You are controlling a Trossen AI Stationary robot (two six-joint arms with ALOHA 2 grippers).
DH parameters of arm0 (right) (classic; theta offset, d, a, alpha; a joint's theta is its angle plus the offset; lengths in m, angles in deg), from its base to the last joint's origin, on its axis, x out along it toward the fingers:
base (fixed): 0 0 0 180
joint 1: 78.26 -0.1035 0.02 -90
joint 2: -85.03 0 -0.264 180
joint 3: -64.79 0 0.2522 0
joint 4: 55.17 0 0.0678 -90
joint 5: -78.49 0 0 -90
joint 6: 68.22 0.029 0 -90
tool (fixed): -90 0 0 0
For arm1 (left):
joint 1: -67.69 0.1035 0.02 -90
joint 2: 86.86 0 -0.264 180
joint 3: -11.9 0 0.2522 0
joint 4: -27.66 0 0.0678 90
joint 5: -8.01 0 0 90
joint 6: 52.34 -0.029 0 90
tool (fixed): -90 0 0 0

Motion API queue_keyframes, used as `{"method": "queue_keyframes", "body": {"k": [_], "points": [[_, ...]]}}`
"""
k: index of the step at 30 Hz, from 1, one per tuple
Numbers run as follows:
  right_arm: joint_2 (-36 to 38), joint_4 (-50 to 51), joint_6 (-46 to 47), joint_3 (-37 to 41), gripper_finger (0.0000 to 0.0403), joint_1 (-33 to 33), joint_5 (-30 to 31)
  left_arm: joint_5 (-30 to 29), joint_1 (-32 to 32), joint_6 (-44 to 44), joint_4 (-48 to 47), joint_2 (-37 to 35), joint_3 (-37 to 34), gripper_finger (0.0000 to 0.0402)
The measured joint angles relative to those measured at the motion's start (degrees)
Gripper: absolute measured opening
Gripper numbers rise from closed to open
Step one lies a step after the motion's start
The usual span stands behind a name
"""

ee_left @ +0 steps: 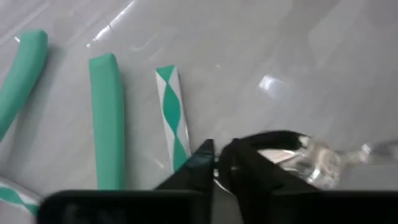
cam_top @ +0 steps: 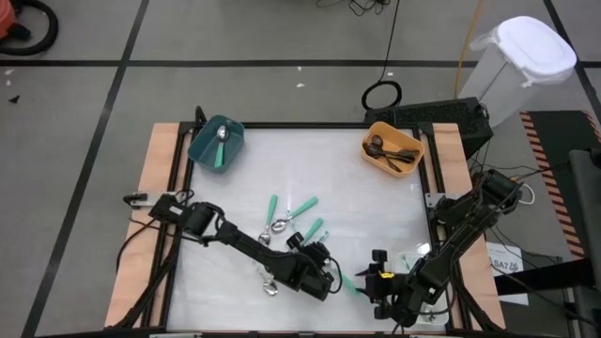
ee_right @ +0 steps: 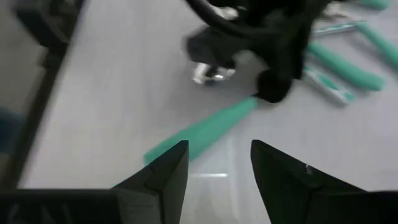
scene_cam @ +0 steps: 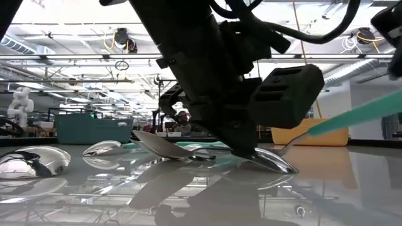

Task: Sort silverware by color (type)
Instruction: Put the green spoon into the blue bin, then put the patterned green spoon into the white bin

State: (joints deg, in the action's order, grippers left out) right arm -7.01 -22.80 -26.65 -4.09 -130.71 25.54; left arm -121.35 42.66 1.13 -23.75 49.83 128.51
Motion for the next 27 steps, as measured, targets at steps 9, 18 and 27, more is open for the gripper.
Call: {"method": "queue_keyframes", "body": {"k": [9,18,27], "points": [[3.7,1.2,-1.9,-3.6,0.0171,-5.8,3.1,-2.1,1.0,-2.8,-9.2,0.4,7.3,0.0002],[8.5,8.0,0.3,-3.8,0.0171,-14.1,16.0,-8.5,-0.4,-3.8,-28.6,0.1,22.0,0.0001],[9.1,9.1,1.0,-3.8,0.0171,-15.3,17.5,5.1,0.9,5.8,-32.9,0.1,22.2,0.0018]]}}
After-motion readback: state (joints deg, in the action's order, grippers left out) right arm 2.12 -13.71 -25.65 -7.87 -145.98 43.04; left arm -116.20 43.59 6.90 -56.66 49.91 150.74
